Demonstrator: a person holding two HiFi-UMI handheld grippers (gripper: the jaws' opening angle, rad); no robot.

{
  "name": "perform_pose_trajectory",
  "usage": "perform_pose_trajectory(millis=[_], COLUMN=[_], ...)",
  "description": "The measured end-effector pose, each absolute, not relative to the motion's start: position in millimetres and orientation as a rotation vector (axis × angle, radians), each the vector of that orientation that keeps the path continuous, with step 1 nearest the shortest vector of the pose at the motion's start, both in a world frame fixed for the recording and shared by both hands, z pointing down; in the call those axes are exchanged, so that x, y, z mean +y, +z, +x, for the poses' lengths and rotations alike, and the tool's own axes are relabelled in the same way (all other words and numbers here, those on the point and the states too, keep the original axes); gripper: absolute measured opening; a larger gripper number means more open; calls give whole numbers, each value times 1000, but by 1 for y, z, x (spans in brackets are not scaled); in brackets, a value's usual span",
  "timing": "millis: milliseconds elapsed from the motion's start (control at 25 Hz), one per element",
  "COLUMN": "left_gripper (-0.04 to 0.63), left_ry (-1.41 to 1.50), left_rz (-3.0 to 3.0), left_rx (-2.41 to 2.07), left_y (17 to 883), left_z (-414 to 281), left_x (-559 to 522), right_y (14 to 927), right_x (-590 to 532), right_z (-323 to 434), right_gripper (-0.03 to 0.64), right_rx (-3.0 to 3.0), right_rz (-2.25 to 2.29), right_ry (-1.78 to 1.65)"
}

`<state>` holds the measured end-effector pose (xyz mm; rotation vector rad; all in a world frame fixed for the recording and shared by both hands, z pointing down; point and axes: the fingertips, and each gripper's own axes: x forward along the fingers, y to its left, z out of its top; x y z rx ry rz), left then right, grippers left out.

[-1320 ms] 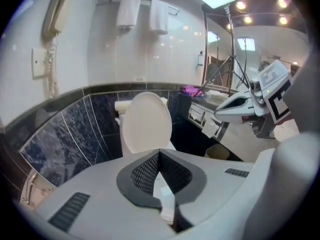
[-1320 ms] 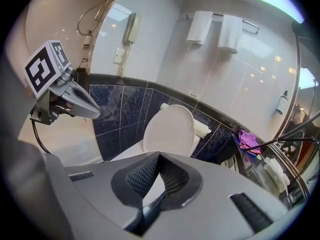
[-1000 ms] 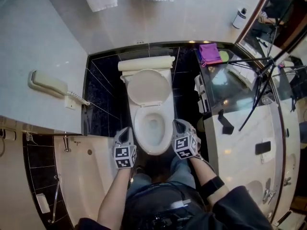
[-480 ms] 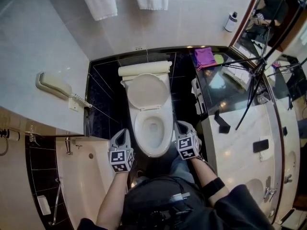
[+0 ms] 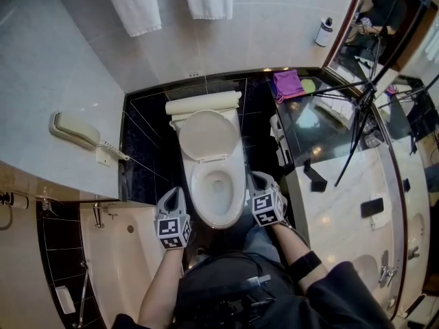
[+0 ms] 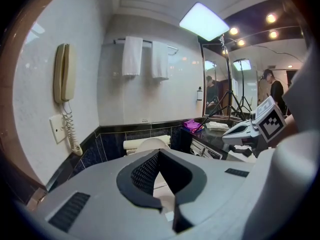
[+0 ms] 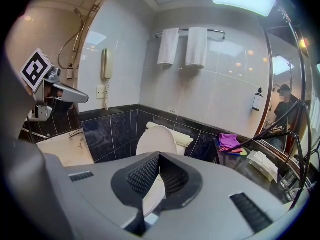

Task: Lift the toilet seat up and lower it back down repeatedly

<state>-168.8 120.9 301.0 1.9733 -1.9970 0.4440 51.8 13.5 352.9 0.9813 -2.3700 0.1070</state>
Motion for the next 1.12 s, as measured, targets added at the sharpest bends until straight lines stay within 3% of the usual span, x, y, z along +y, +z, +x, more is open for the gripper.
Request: perform_pose_trajectory(millis=[240, 720, 1120], left_gripper=[-5, -5, -5], left_ry=[460, 575, 666], left_rz=[2020, 2043, 2090], left_rx=[-2007, -1909, -1868], left_y=[305, 389, 475], left_z=[-168, -157, -166], left_x=[106, 94, 103], right_y=[370, 494, 671], right_x=[1, 2, 58], right_z=[53, 96, 94], right_gripper=[29, 209, 222], right_rx=[-2354, -2189, -2029], right_rz=[985, 1071, 1009], right_ry=[160, 516, 762])
